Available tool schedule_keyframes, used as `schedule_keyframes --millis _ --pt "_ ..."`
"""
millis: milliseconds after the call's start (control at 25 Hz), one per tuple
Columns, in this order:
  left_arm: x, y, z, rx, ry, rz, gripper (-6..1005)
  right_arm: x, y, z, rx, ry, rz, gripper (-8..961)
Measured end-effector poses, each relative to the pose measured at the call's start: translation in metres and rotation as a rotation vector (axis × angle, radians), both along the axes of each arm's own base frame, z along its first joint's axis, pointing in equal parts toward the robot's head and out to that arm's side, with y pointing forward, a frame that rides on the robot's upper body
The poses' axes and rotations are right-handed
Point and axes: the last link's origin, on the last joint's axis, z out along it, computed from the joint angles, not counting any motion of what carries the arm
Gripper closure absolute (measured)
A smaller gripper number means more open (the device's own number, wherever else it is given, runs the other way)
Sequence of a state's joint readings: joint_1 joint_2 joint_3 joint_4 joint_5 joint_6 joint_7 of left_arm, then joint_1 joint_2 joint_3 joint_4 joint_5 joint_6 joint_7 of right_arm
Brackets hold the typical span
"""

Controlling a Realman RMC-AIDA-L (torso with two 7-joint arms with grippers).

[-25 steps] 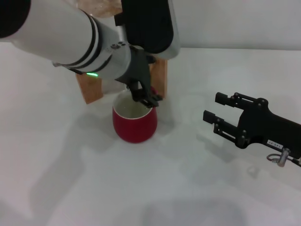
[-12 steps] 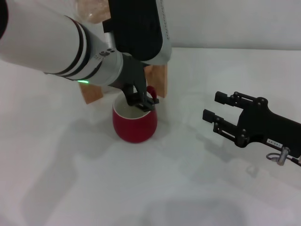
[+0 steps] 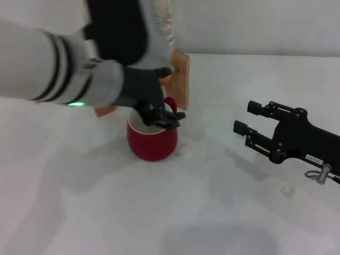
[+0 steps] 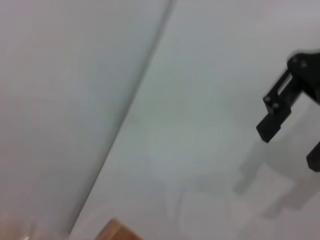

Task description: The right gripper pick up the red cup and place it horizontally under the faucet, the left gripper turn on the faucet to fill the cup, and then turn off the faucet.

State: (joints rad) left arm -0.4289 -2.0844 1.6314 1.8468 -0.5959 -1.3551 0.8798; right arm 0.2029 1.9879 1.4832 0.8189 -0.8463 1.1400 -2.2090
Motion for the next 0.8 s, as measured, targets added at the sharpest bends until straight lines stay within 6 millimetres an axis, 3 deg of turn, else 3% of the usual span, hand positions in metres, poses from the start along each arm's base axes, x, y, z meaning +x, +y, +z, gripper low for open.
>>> schedule_keyframes --millis 440,600,800 --pt "-0.055 -0.019 0.033 -0.022 -0.474 0.311 112 0.002 0.001 0.000 0.001 0.006 -0.013 427" --pt "-0.083 -0.023 0.044 -0.050 -0.697 0.403 112 0.004 0.001 0.000 0.008 0.013 -0.026 427" --pt "-0.137 -0.026 0.065 -0.058 -0.987 0.521 112 0.006 0.000 0.000 0.000 0.023 -0.044 427"
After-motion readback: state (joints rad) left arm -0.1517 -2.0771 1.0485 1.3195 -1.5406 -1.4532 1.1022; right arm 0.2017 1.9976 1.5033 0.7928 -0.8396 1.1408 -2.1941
